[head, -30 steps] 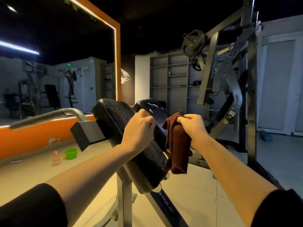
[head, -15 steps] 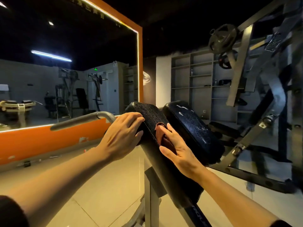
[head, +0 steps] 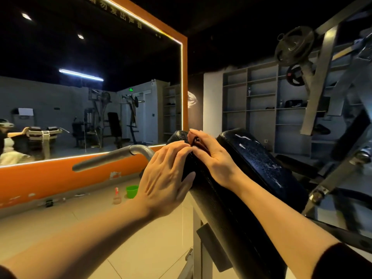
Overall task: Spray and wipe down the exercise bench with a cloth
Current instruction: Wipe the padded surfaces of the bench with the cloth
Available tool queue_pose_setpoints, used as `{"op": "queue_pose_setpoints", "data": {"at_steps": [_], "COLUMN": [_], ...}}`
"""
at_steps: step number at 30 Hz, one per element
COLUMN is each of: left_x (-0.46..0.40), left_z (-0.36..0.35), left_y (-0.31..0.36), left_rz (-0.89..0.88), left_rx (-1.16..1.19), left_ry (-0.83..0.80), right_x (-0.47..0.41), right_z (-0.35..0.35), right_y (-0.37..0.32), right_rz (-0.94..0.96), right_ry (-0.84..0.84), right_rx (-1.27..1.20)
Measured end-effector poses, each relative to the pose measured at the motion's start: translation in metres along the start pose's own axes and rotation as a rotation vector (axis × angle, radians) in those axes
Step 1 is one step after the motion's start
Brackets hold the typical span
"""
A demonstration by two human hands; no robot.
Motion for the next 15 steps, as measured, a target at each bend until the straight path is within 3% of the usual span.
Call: {"op": "queue_pose_setpoints", "data": {"at_steps": [6, 11, 13, 15], "left_x": [0.001, 0.001, 0.001, 0.001], "left_z": [-0.003, -0.001, -0.001, -0.002], "left_y": [0.000, -0.004, -0.004, -0.004], "left_rz": [-0.020, 0.008, 0.009, 0.008], "left_rx": [-0.049, -0.060, -0.058, -0.050], "left_ry": [-0.017, -0.017, -0.012, -0.007], "right_x": [-0.018, 0.002, -0.002, -0.014], "right_z": [0.012, 0.038, 0.031, 0.011], "right_y": [0.024, 0.080, 0.065, 0.024], "right_rz": [-0.048, -0.350, -0.328, -0.146], "right_ry": [0.070, 0.147, 0.122, 0.094], "right_rx": [-0.001, 0.208, 0.221, 0.112]}}
Point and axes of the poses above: each hand's wrist, its own x-axis away from the middle knuckle, its own z-axis out of the back of the hand, y = z × x, the point moved 9 cm from there along -x, towards the middle knuckle, and after that the axes turned 12 degrees about z, right-handed, at the moved point
